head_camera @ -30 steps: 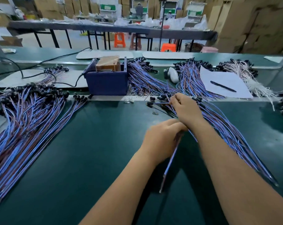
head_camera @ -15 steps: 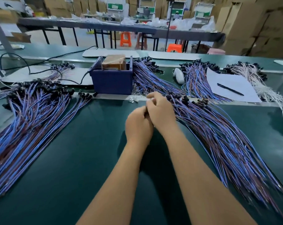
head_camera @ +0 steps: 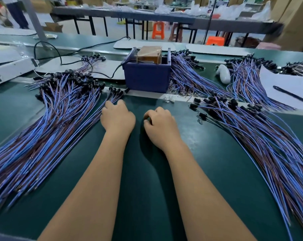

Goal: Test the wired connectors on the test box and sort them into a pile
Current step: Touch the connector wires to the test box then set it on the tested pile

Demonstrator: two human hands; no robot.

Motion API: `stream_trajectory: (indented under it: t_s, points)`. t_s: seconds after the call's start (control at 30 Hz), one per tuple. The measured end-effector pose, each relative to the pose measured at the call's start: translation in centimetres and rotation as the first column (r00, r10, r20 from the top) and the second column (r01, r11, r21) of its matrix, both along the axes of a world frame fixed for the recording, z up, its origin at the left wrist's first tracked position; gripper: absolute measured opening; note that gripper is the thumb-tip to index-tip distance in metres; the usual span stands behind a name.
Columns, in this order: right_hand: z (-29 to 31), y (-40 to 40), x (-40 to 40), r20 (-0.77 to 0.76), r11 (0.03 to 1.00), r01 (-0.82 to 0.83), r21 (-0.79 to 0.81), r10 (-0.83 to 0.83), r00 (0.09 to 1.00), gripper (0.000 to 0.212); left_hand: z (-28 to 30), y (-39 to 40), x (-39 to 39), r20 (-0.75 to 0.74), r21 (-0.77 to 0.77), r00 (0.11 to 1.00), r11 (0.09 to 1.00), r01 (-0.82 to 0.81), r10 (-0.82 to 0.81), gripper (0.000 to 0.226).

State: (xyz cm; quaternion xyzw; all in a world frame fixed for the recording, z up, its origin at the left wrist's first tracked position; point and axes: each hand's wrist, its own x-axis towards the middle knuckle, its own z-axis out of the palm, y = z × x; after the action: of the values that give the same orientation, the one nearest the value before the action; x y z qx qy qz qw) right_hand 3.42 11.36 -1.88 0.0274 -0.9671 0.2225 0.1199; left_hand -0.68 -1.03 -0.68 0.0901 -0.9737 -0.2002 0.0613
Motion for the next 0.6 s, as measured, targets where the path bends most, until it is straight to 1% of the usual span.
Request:
stream_trajectory:
  t_s: [0.13, 0.2, 0.3, 0.4, 0.47, 0.53, 0.6]
  points:
    - [-0.3, 0.1, 0.0, -0.017, 1.000, -0.014, -0.002, 0.014, 1.000, 0.023, -0.6, 0.2, -0.9, -0.058, -0.031, 0.996, 0.997, -0.067, 0.065, 0.039]
    - [-0.3, 0.1, -0.2, -0.024, 1.000, -0.018, -0.025, 0.017, 1.000, 0.023, -0.9, 0.3, -1.3, -0.071, -0.021, 0.992, 0.994, -0.109, 0.108, 0.041]
    - [-0.5, 0.2, -0.2, -0.023, 0.998, -0.018, -0.053, 0.017, 1.000, 0.022, -1.0, 0.0, -1.7, -0.068, -0.017, 0.991, 0.993, -0.114, 0.113, 0.033]
    - [-0.6, 0.3, -0.2, -0.021, 0.996, -0.022, -0.085, 0.020, 1.000, 0.023, -1.0, -0.1, -1.4, -0.102, -0.009, 0.990, 0.995, -0.104, 0.102, 0.030]
    - [-0.6, 0.4, -0.2, -0.021, 0.990, -0.030, -0.136, 0.027, 0.999, 0.022, -1.1, 0.0, -0.9, -0.163, 0.058, 0.980, 0.993, -0.101, 0.110, 0.029]
    - [-0.4, 0.5, -0.2, -0.026, 0.971, -0.039, -0.236, 0.034, 0.999, 0.021, -1.1, -0.1, -0.5, -0.275, 0.185, 0.953, 0.980, -0.075, 0.125, 0.025]
    - [-0.2, 0.6, -0.2, -0.021, 0.931, -0.028, -0.364, 0.022, 1.000, 0.020, -1.0, 0.2, -0.1, -0.396, 0.342, 0.914, 0.938, 0.054, 0.092, 0.016]
